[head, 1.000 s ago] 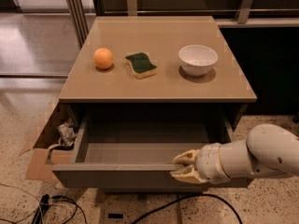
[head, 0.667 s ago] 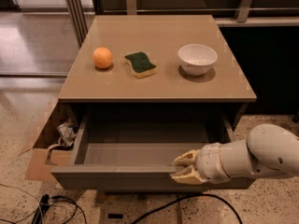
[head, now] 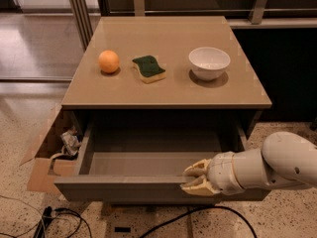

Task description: Open top drawer

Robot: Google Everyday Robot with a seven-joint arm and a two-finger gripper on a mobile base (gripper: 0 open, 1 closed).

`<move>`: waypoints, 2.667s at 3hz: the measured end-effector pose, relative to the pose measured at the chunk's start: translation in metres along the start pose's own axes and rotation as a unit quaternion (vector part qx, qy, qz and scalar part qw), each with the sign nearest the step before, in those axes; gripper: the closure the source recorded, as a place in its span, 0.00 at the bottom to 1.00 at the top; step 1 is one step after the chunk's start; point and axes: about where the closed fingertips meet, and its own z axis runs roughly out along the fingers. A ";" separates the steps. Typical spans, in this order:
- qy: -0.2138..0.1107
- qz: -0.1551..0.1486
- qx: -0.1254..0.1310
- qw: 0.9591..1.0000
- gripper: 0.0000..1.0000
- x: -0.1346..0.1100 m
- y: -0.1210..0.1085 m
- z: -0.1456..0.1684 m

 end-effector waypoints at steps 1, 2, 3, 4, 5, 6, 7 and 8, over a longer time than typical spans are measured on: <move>0.000 0.000 0.000 1.000 0.27 0.000 0.000 0.000; 0.000 0.000 0.000 1.000 0.04 0.000 0.000 0.000; 0.000 0.000 0.000 1.000 1.00 0.000 0.000 0.000; 0.000 0.000 0.000 1.000 1.00 0.000 0.000 0.000; -0.004 -0.001 -0.009 1.000 1.00 0.008 0.016 -0.004; -0.004 -0.001 -0.009 1.000 1.00 0.007 0.015 -0.003; -0.006 0.001 -0.008 1.000 1.00 0.013 0.029 -0.008; -0.006 0.001 -0.008 1.000 1.00 0.011 0.029 -0.007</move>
Offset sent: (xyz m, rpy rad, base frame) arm 0.0000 0.0000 0.0000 0.0000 0.0000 0.0000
